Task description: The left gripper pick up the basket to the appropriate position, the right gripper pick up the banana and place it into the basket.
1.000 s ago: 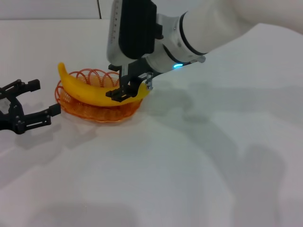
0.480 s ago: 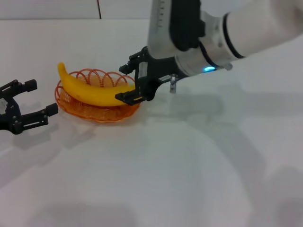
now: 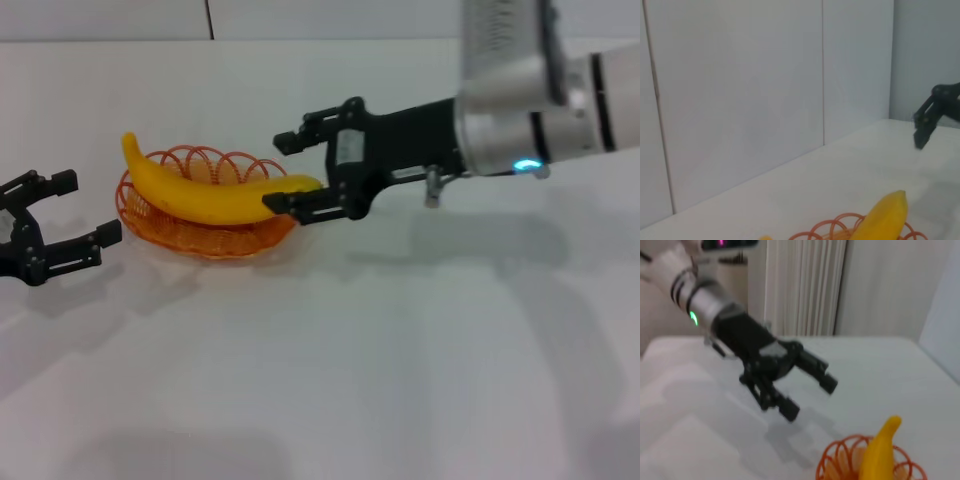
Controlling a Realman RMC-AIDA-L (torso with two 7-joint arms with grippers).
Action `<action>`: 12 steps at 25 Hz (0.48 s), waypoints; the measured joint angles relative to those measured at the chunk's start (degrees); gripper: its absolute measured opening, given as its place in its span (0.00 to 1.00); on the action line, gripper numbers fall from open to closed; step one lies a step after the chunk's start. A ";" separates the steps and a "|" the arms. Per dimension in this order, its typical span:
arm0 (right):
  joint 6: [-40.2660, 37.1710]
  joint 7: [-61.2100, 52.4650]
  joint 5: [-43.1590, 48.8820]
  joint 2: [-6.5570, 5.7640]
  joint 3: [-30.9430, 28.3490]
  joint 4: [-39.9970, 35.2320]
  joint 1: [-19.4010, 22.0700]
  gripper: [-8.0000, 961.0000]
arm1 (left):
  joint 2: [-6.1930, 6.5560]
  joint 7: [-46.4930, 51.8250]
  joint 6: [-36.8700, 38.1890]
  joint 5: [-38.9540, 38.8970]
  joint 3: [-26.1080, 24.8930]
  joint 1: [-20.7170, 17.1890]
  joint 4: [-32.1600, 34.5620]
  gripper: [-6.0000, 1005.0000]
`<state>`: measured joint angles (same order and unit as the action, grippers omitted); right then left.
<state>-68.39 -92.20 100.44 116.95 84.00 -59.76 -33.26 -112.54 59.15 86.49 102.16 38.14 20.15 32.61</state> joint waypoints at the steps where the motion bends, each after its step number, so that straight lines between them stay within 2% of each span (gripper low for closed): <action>1: -0.58 1.15 -1.09 -0.01 -0.65 0.07 0.71 0.71 | -0.05 -0.12 -0.02 -0.01 0.00 -0.02 0.00 0.90; 5: -1.98 5.68 -5.55 0.04 -2.67 1.44 3.03 0.71 | -0.10 -0.48 -0.07 -0.03 0.00 -0.02 0.00 0.90; 12: -4.19 10.02 -8.85 0.00 -5.12 7.14 3.73 0.71 | -0.56 -0.55 -0.06 -0.04 0.00 -0.01 0.00 0.90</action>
<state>-72.58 -82.18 91.59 116.95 78.88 -52.62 -29.53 -113.10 58.60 86.43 102.12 38.14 20.14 32.61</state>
